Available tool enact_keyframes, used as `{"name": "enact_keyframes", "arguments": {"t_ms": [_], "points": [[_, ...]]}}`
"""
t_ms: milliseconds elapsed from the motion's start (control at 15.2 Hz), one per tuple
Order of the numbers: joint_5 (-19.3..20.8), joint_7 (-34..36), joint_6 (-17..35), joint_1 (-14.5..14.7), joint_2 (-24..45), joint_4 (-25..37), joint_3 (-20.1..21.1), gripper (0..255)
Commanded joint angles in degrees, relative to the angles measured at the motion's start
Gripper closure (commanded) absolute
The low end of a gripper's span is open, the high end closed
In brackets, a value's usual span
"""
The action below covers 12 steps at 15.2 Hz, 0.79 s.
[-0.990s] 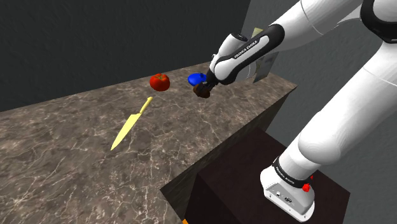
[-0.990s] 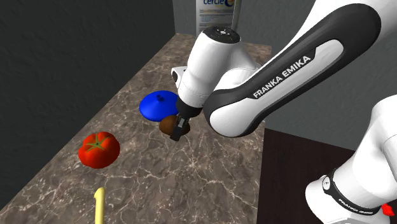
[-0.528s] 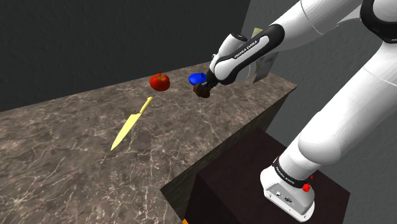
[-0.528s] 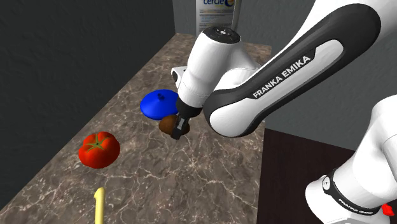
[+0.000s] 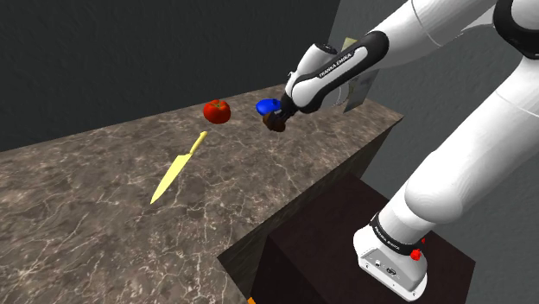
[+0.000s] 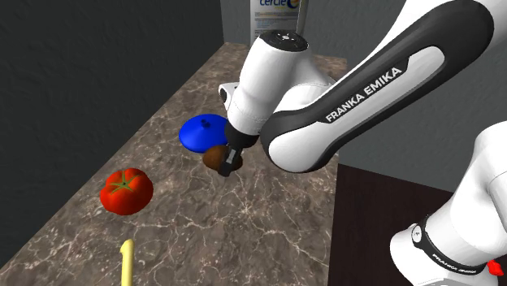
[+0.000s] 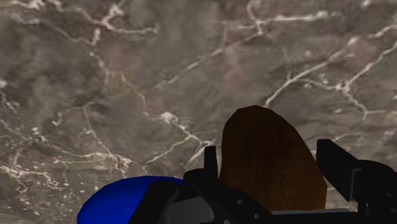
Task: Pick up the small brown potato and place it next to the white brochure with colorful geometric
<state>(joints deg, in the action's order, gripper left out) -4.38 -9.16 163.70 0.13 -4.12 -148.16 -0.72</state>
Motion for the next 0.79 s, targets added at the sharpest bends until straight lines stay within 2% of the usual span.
{"name": "enact_keyframes", "arguments": {"t_ms": [0,726], "points": [[0.42,0.43,-1.73,-0.08,-1.3,0.45,0.07,255],[1.65,1.53,-11.41,-0.51,-8.07,3.35,0.24,255]]}}
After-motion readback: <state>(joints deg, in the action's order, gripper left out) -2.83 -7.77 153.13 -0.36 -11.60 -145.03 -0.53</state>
